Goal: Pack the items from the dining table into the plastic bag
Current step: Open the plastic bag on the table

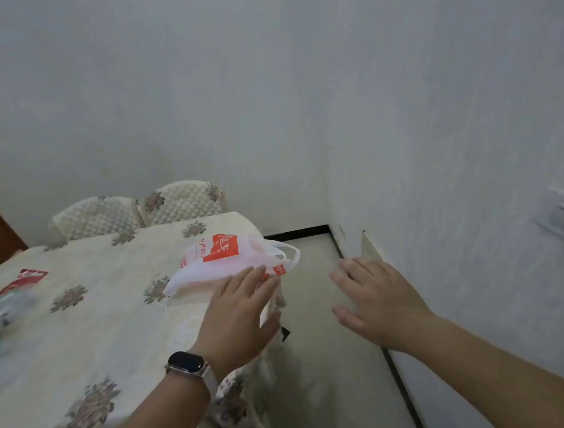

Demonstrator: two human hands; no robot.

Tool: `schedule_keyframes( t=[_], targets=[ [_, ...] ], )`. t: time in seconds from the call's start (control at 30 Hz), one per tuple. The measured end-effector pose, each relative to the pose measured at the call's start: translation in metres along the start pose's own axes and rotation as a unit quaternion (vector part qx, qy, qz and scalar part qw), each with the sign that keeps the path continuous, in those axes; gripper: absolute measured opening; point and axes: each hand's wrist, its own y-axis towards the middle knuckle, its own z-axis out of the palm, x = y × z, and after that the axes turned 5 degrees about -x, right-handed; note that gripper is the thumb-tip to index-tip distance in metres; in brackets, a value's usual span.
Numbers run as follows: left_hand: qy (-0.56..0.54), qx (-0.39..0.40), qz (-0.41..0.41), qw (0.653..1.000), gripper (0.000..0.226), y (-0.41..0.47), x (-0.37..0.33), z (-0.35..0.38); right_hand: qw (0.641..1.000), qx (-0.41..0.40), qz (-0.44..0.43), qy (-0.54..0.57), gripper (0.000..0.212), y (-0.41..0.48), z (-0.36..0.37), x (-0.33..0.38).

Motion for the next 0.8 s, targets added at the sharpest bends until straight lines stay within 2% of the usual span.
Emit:
schedule_keyframes(
  t=[0.2,0.47,0.67,0.8],
  targets=[
    [-0.030,0.013,-0.025,0.999,0.050,0.045,0.055,0.048,1.000,0.026,-0.008,-0.006,0.056,0.075,0.042,0.003],
    [-0.071,-0.006,-0.053,0.996,0.051,0.095,0.140,0.104,0.999,0.026,-0.032,-0.023,0.053,0.175,0.088,0.015],
    [-0.091,0.022,-0.092,0.991,0.052,0.105,0.164,0.129,0.998,0.027,-0.047,-0.020,0.049,0.217,0.118,0.019],
    [-0.084,0.029,-0.112,0.990,0.050,0.112,0.168,0.148,0.996,0.066,-0.052,0.001,0.050,0.238,0.148,0.006]
  ],
)
